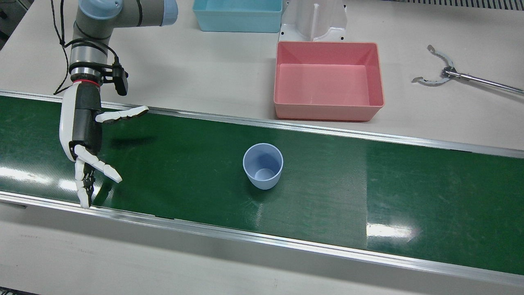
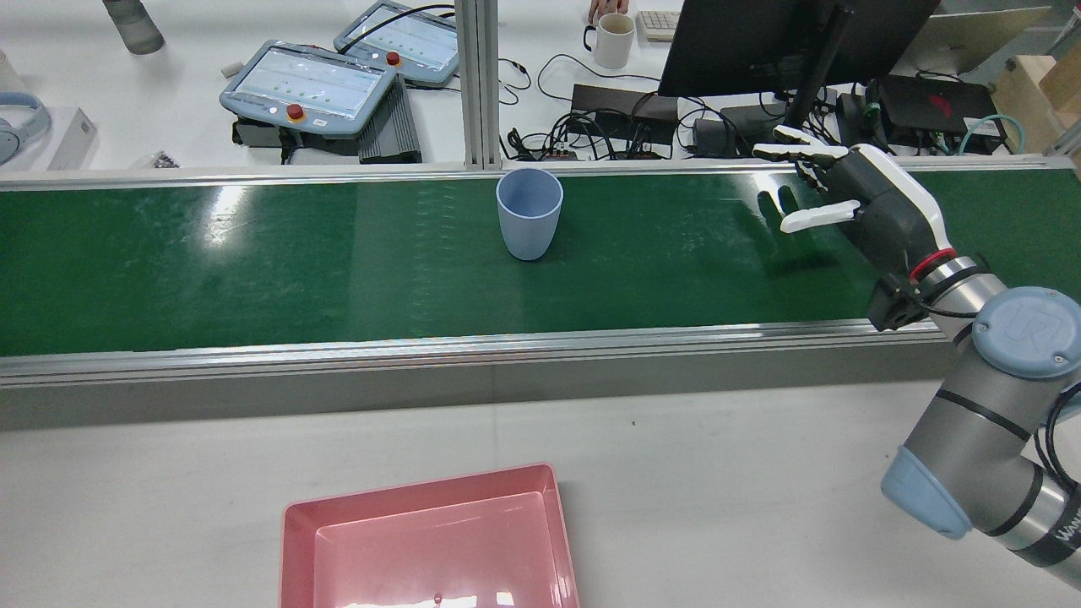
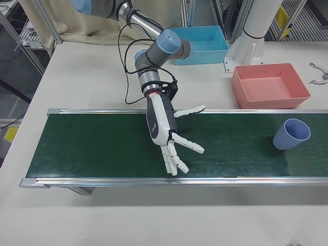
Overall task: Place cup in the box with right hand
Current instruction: 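Swing the right hand over the belt toward the light blue cup, then hold the open right hand over the belt ahead of the cup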
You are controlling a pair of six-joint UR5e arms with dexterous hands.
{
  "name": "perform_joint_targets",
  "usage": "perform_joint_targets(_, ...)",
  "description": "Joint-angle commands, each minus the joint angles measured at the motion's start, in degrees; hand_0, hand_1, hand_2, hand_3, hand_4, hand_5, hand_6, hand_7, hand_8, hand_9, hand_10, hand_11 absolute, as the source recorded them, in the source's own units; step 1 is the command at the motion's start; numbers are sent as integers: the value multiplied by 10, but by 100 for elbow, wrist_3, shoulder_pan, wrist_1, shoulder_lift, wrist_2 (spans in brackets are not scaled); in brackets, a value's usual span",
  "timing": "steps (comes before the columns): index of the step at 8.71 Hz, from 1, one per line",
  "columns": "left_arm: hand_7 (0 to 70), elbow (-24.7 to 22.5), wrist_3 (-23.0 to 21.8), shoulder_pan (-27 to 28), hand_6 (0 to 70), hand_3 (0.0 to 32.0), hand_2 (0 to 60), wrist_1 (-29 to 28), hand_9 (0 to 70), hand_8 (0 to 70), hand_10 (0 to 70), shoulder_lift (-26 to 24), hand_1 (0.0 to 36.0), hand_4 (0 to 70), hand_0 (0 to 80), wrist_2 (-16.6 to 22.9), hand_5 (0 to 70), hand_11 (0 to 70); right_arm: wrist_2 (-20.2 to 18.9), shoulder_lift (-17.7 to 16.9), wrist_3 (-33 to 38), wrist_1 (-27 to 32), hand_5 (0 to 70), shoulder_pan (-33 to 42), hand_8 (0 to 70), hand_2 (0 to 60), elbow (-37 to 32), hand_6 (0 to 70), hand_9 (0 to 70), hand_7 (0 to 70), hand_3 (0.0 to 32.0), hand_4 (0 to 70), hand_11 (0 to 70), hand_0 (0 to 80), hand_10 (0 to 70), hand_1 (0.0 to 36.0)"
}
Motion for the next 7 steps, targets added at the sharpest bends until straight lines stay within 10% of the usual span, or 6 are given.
perform_joint_targets(1, 0, 0, -4, 4, 0, 0, 0, 0, 0, 0, 0, 0, 0, 0, 0, 0, 0, 0, -13, -116, 130, 117, 48, 79, 26, 0, 7, 58, 58, 179, 0, 243, 76, 518, 42, 84)
perform_joint_targets(7, 0, 0, -4, -5, 0, 0, 0, 0, 0, 0, 0, 0, 0, 0, 0, 0, 0, 0, -153, -231, 192, 117, 49, 140, 27, 0, 200, 49, 52, 149, 0, 241, 59, 522, 30, 91)
